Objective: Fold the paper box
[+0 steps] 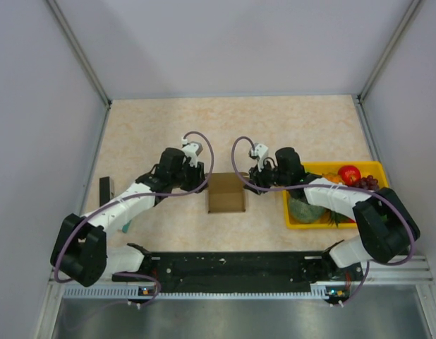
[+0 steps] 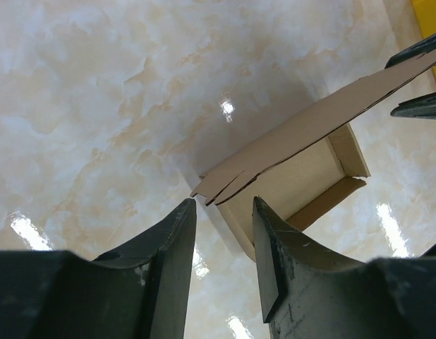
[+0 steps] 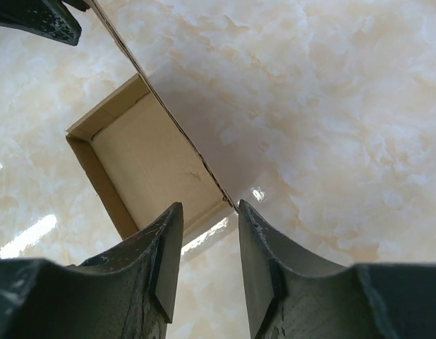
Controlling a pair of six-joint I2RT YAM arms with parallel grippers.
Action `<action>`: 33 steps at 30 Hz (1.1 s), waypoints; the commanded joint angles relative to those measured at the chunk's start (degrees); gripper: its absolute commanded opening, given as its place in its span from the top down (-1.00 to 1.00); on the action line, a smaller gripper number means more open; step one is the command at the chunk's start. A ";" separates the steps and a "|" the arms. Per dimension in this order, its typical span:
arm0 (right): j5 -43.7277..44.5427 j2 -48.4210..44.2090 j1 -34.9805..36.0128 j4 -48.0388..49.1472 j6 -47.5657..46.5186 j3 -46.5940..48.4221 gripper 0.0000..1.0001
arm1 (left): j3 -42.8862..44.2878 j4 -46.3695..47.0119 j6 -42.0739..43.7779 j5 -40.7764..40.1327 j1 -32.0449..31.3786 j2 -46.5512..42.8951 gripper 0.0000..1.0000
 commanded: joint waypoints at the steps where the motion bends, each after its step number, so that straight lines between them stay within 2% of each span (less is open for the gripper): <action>1: -1.41 0.27 -0.31 3.32 -1.57 1.05 0.28 | -3.42 7.85 1.41 0.85 0.13 -1.76 0.18; 5: -1.24 0.36 -0.22 3.93 -1.57 0.79 0.33 | -6.24 13.55 1.33 -0.29 0.04 -2.90 0.30; 12: -2.82 1.23 -0.31 4.02 -2.10 1.05 0.40 | -10.72 22.35 3.34 0.67 0.04 -5.71 0.22; 18: -2.91 1.41 -0.31 3.50 -2.54 1.32 0.45 | -8.97 19.74 5.19 -0.03 0.13 -3.52 0.17; 24: -2.82 1.41 -0.39 3.14 -2.63 1.67 0.47 | -10.28 21.13 5.89 -0.91 0.30 -4.48 0.10; 26: -2.99 1.41 -0.39 2.97 -2.63 1.75 0.49 | -10.37 21.75 6.25 0.67 0.48 -4.31 0.17; 31: -3.26 1.24 -0.39 2.97 -2.80 1.67 0.52 | -10.64 21.58 6.51 1.91 0.57 -4.48 0.47; 33: -3.87 1.41 -0.39 3.06 -2.89 1.93 0.55 | -10.20 20.52 6.42 2.25 0.57 -4.48 0.52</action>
